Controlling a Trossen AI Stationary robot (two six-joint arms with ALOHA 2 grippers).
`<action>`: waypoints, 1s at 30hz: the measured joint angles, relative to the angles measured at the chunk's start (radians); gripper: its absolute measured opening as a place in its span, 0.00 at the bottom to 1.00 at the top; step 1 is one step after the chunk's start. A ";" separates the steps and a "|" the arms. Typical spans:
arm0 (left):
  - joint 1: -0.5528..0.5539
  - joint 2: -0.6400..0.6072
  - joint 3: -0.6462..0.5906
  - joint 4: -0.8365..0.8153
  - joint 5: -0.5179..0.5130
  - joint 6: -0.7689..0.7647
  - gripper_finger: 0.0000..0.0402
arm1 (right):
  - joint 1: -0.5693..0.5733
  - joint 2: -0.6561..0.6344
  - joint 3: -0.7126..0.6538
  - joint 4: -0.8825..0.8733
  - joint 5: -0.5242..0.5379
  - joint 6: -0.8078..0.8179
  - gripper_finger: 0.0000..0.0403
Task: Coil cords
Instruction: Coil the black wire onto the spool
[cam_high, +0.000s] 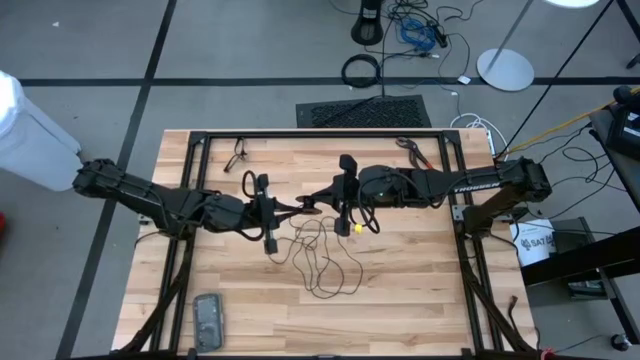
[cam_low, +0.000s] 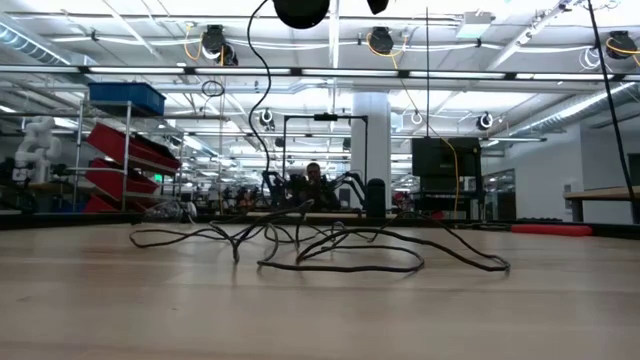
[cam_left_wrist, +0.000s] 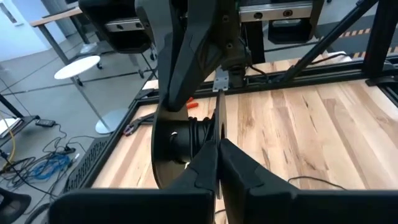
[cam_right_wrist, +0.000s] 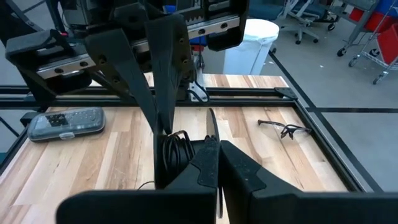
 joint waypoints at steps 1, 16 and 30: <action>0.000 0.000 0.000 0.000 0.000 0.000 0.03 | 0.000 0.000 0.000 -0.002 -0.001 0.001 0.00; -0.071 -0.120 0.000 -0.012 -0.002 0.007 0.01 | 0.063 -0.058 0.000 0.001 0.015 -0.061 0.14; -0.139 -0.177 0.000 0.002 0.044 0.007 0.01 | 0.098 -0.013 0.000 0.161 -0.001 -0.236 0.15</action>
